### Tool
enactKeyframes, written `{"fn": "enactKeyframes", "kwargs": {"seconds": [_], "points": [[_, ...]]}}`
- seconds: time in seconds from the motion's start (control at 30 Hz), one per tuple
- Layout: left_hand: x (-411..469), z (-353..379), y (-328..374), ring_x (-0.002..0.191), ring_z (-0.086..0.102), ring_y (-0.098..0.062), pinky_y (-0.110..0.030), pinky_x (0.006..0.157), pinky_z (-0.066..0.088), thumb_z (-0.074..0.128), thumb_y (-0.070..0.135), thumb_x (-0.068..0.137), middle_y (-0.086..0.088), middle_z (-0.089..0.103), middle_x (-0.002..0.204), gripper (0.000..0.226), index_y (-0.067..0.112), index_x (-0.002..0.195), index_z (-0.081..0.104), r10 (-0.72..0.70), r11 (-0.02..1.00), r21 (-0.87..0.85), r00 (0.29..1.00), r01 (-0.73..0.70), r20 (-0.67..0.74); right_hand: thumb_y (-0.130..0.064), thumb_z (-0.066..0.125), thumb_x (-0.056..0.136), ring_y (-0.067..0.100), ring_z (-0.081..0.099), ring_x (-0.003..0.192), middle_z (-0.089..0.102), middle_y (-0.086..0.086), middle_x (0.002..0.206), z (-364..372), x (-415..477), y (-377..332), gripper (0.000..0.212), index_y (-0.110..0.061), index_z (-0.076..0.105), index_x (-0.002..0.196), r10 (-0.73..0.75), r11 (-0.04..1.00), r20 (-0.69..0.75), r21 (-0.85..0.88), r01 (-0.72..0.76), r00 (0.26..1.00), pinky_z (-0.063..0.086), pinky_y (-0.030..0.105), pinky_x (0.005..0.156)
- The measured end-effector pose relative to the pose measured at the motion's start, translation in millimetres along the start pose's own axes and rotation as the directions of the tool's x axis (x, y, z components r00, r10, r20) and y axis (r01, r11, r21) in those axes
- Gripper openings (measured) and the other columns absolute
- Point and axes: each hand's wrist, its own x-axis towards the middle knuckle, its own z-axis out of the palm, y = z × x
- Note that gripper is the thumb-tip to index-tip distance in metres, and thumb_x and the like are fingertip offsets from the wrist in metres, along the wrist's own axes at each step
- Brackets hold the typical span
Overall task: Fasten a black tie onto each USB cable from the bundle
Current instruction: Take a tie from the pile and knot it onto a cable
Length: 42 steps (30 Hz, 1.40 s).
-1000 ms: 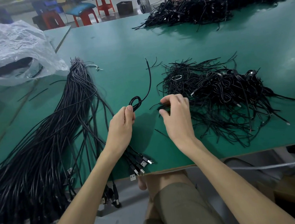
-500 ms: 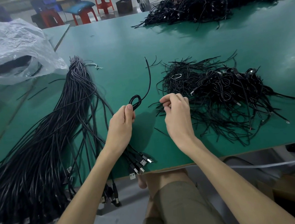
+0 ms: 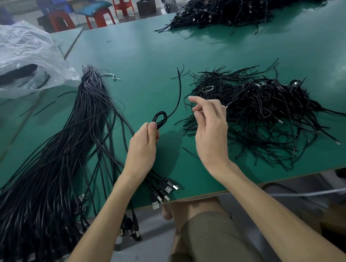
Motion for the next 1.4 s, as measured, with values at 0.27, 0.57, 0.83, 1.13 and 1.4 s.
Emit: {"fn": "enactKeyframes", "kwargs": {"seconds": [0.27,0.57,0.83,1.13,1.4], "points": [[1,0,-1,0.057,0.036,-0.007,-0.026,0.058,0.031,0.029,0.031,0.113,0.006,0.042,0.067,0.044,0.020,0.073,0.043,0.009,1.000,0.013,1.000,-0.009,-0.009,-0.001,0.048,0.105,0.022,0.046,0.098,0.048,-0.004,0.101,1,-1,0,0.025,-0.005,0.063,0.125,-0.022,0.998,-0.001,0.057,0.022,1.000,0.046,0.041,0.089],[3,2,-5,0.059,0.040,-0.004,-0.022,0.056,0.032,0.031,0.036,0.113,0.010,0.045,0.067,0.044,0.027,0.071,0.041,0.012,0.999,0.034,0.999,-0.011,-0.031,-0.002,0.055,0.103,0.020,0.060,0.095,0.056,-0.008,0.102,-1,-2,-1,0.021,-0.010,0.063,0.121,-0.119,0.980,0.005,0.161,0.116,0.993,0.052,0.036,0.085],[4,2,-4,0.059,0.042,-0.004,-0.027,0.057,0.033,0.029,0.039,0.112,0.009,0.047,0.067,0.045,0.024,0.072,0.045,-0.020,0.998,0.059,0.999,0.022,-0.038,-0.003,0.066,0.098,0.014,0.066,0.090,0.069,-0.004,0.095,-5,2,-9,0.023,-0.011,0.065,0.120,0.005,0.953,0.049,0.303,-0.020,0.999,0.053,0.029,0.082],[6,1,1,0.062,0.041,-0.015,-0.036,0.063,0.034,0.033,0.027,0.113,0.005,0.046,0.067,0.044,0.021,0.072,0.047,-0.056,0.992,-0.117,0.996,0.048,-0.070,0.004,0.066,0.095,0.022,0.077,0.089,0.068,0.012,0.094,3,-2,-45,0.026,-0.001,0.056,0.118,0.277,0.619,0.163,0.724,-0.306,0.947,0.056,0.026,0.071],[9,-1,-5,0.060,0.039,-0.011,-0.032,0.059,0.032,0.035,0.030,0.113,0.006,0.045,0.069,0.041,0.014,0.079,0.052,-0.089,0.963,-0.260,0.995,0.078,-0.034,0.006,0.069,0.093,0.025,0.077,0.088,0.070,0.014,0.094,11,-3,-47,0.024,-0.001,0.057,0.112,0.298,0.515,0.271,0.761,-0.394,0.915,0.057,0.027,0.073]]}}
